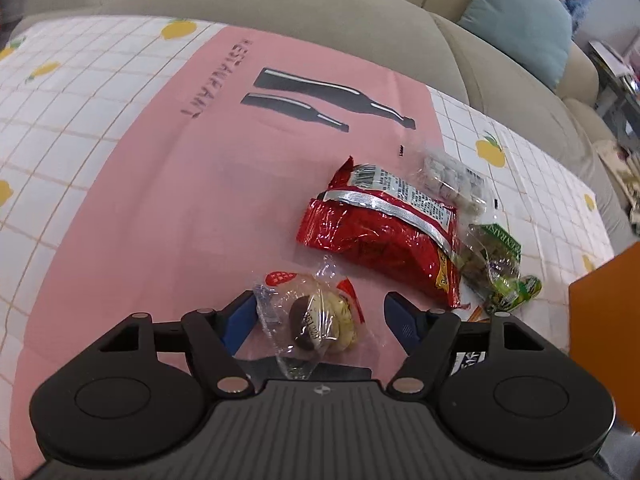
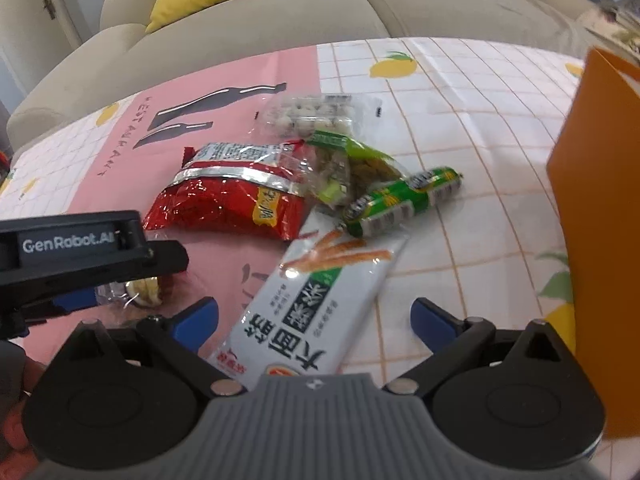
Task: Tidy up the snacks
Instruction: 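Grasp the wrapped cake with the left gripper while the right grasps the white stick packet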
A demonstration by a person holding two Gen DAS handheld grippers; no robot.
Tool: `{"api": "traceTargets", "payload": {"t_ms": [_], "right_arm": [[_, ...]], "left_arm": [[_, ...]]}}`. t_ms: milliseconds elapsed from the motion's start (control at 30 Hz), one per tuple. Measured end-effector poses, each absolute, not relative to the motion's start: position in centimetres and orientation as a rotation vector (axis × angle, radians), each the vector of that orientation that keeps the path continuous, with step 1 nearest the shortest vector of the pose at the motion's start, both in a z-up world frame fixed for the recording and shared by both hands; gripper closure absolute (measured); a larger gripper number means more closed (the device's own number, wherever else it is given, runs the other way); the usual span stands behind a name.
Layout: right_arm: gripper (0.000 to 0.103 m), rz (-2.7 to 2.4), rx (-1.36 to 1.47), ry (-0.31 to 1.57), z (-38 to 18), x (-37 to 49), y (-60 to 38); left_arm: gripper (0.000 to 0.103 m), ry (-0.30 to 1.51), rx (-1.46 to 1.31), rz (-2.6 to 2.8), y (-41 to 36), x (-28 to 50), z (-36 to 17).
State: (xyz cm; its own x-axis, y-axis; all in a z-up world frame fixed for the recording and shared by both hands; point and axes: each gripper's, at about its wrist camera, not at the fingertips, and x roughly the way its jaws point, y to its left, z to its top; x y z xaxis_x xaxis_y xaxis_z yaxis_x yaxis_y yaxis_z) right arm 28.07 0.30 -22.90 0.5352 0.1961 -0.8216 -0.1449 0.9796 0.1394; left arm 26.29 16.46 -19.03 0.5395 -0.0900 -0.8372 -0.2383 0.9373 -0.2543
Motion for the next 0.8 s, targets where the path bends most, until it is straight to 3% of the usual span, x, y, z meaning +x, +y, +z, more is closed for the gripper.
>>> {"api": "traceTargets", "payload": {"t_ms": [167, 400, 567, 800], "right_arm": [[0.003, 0.208, -0.038, 0.957, -23.3, 27.8, 1.6], [0.017, 0.224, -0.080, 0.918, -23.1, 26.9, 1.0], [0.037, 0.253, -0.101, 0.903, -22.8, 26.4, 0.3], [0.046, 0.320, -0.130, 0.913, -22.6, 25.0, -0.9]], "left_arm": [[0.036, 0.988, -0.207, 0.078, 15.2, 26.2, -19.2], [0.040, 0.977, -0.182, 0.063, 15.1, 25.9, -19.2], [0.041, 0.989, -0.185, 0.052, 15.1, 25.3, -19.1], [0.043, 1.017, -0.200, 0.032, 14.6, 23.7, -18.9]]}}
